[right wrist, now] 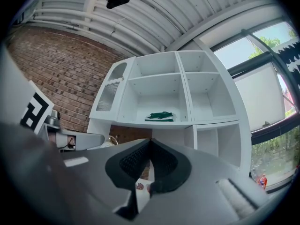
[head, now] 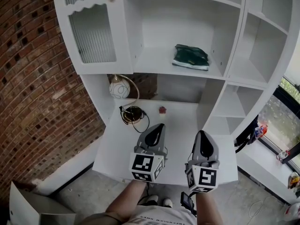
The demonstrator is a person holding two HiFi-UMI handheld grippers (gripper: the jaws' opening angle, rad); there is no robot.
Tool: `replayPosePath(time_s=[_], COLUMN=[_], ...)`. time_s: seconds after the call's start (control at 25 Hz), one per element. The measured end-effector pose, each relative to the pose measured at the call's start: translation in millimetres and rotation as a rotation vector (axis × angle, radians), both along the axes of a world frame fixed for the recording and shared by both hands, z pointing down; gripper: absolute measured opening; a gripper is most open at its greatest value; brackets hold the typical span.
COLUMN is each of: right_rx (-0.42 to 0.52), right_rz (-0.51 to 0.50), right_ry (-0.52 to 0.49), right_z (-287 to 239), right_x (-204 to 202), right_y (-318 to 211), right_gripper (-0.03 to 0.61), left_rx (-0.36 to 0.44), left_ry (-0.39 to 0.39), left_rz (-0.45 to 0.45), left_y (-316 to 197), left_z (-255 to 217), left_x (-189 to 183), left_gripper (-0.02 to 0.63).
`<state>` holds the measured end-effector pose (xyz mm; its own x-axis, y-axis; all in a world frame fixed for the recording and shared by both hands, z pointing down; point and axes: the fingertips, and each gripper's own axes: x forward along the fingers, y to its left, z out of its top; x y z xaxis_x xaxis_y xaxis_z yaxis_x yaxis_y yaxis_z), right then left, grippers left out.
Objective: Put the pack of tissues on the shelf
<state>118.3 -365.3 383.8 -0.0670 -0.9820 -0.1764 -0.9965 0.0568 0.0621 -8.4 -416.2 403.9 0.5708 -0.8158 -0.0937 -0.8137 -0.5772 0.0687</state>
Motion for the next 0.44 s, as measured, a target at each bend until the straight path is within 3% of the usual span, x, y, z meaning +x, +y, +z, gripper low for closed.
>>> replayPosePath(time_s=[0.44], right_rx=[0.008], right_rz=[0.0], right_ry=[-0.004], right_z=[-0.4], right_x=[-0.3], right_y=[0.9], right_gripper=[0.002], left_rx=[0.035], left_ry=[-0.013], left_rz=[0.0], left_y=[0.3], left_z=[-6.4], left_x=[0.6], left_gripper=[0.008])
